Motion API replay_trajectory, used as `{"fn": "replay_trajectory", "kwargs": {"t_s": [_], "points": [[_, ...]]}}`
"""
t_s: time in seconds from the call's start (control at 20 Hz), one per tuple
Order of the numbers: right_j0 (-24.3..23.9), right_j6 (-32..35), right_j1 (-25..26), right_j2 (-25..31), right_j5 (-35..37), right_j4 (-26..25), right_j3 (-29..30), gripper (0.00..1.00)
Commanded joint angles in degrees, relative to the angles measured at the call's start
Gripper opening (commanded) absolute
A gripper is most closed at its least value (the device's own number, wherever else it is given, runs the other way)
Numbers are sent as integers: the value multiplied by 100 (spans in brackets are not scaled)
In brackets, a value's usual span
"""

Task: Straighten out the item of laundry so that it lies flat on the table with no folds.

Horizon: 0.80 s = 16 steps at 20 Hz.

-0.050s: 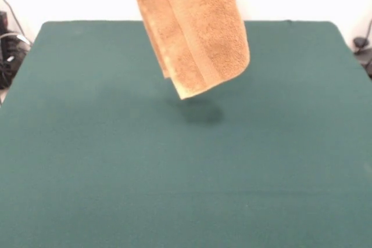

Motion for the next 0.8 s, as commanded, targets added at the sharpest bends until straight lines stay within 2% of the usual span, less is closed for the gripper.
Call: {"fn": "replay_trajectory", "kwargs": {"t_s": [0.05, 0.35, 0.8], "points": [[265, 850, 178, -93, -612, 236, 997, 0], [416, 962, 81, -201, -909, 280, 1269, 0], [718, 1203, 295, -317, -1383, 300, 1401, 0]]}}
